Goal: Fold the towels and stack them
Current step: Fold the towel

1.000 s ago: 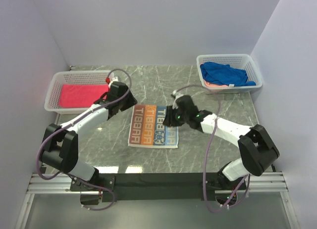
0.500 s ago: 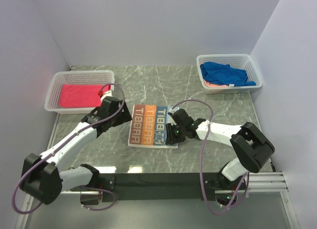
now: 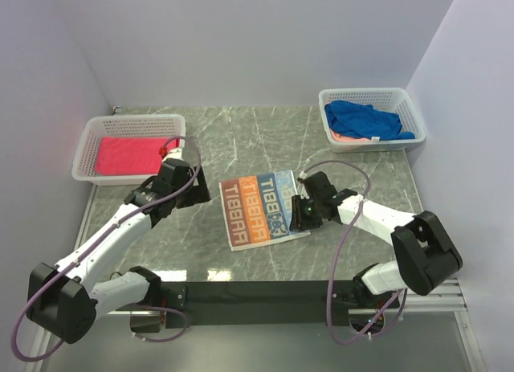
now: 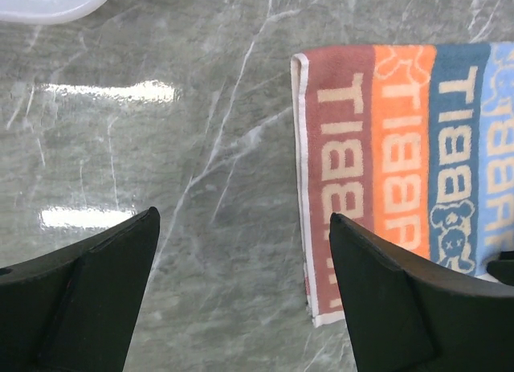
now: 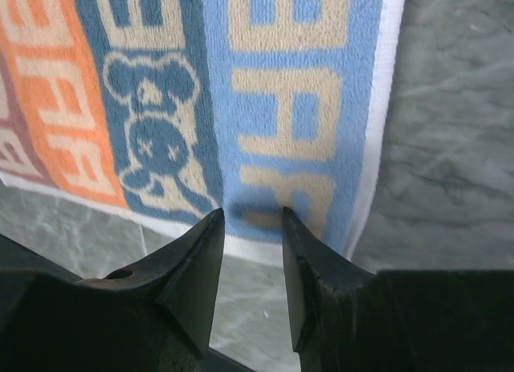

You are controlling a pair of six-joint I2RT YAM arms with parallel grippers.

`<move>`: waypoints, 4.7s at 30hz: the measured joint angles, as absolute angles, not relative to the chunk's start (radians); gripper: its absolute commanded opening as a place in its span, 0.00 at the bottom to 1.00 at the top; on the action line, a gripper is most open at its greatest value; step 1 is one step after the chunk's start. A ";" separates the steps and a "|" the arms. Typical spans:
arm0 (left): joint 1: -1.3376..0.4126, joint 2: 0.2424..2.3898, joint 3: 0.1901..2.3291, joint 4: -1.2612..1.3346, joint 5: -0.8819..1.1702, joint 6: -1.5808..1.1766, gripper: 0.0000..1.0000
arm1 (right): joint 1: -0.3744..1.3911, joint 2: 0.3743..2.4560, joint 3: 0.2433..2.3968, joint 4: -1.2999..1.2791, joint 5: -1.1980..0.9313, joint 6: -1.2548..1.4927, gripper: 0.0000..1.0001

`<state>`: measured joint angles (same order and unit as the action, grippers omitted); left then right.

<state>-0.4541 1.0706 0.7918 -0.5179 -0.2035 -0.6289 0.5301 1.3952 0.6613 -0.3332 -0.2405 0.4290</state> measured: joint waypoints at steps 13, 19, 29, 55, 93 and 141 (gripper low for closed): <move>-0.454 1.330 0.974 -0.521 -0.136 -0.433 0.84 | 0.476 1.412 0.979 -0.439 -0.199 0.103 0.63; -0.454 1.499 1.079 -0.523 -0.128 -0.357 0.64 | 0.403 1.549 1.097 -0.430 -0.219 -0.017 0.62; -0.454 1.628 1.122 -0.480 -0.110 -0.497 0.46 | 0.313 1.734 1.163 -0.331 -0.266 0.060 0.57; -0.507 1.384 0.822 -0.433 -0.073 -0.811 0.66 | 0.276 1.444 0.802 -0.284 -0.214 0.332 0.56; -0.864 1.340 0.634 -0.426 -0.101 -1.289 0.49 | 0.332 1.121 0.397 -0.210 -0.278 0.647 0.49; -0.783 1.369 0.675 -0.509 -0.146 -1.209 0.42 | 0.476 1.152 0.387 -0.144 -0.243 0.743 0.04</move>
